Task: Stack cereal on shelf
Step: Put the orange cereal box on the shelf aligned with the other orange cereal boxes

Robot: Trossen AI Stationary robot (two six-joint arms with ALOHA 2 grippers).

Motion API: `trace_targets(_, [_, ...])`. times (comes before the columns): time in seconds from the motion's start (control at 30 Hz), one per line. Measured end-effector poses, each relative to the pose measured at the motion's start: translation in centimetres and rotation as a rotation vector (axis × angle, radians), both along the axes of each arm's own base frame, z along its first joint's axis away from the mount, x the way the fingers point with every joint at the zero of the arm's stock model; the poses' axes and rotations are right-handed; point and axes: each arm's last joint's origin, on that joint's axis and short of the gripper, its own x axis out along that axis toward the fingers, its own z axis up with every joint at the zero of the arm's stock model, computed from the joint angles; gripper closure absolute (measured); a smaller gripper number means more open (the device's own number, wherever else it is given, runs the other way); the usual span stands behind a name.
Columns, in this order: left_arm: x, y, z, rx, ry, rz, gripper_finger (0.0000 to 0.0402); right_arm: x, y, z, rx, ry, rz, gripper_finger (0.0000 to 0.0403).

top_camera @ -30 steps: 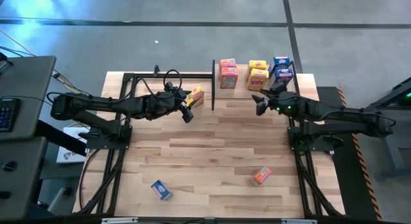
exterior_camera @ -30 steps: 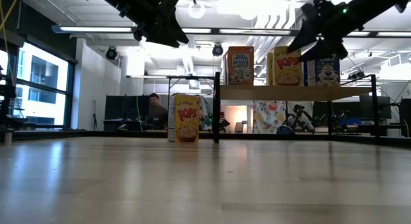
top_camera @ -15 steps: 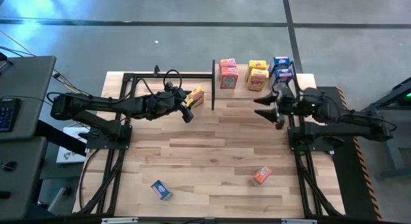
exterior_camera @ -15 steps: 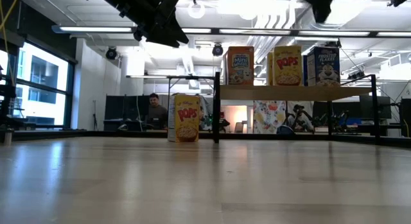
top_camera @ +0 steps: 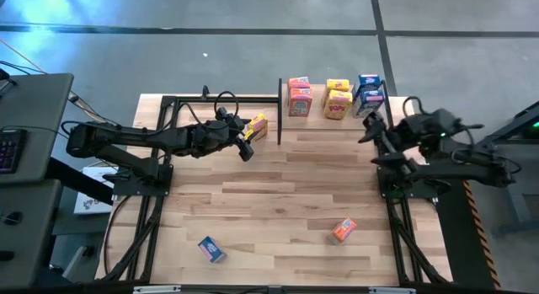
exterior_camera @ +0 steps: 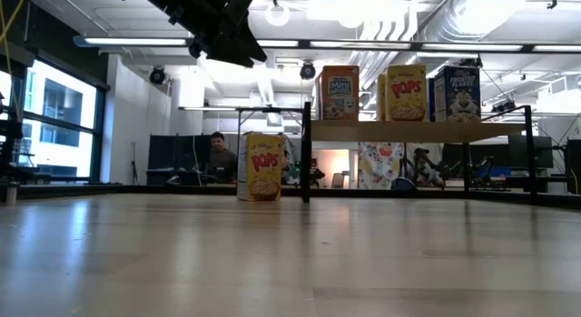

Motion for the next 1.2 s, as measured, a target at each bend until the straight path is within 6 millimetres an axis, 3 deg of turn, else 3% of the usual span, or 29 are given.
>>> trace_targets(0.2, [0.0,0.0,0.0,0.000,0.000,0.000,0.0193,-1.3,0.4,4.3,-0.130,0.080,-0.004,0.0148])
trace_targets(0.4, [0.0,0.0,0.0,0.000,0.000,-0.001,0.0193,-2.4,0.4,6.8,-0.195,0.371,-0.106,0.0148])
trace_targets(0.57, [0.0,0.0,0.0,0.000,-0.001,-0.001,0.0193,-2.4,0.1,6.9,-0.172,0.610,-0.163,0.0148])
trace_targets(0.83, [0.0,0.0,0.0,0.000,0.000,0.000,0.0193,-1.2,0.4,5.1,-0.176,0.857,-0.078,0.0148])
trace_targets(1.2, [0.0,0.0,0.0,0.000,0.000,0.000,0.0193,0.7,2.4,3.5,-0.256,1.047,0.080,0.0148])
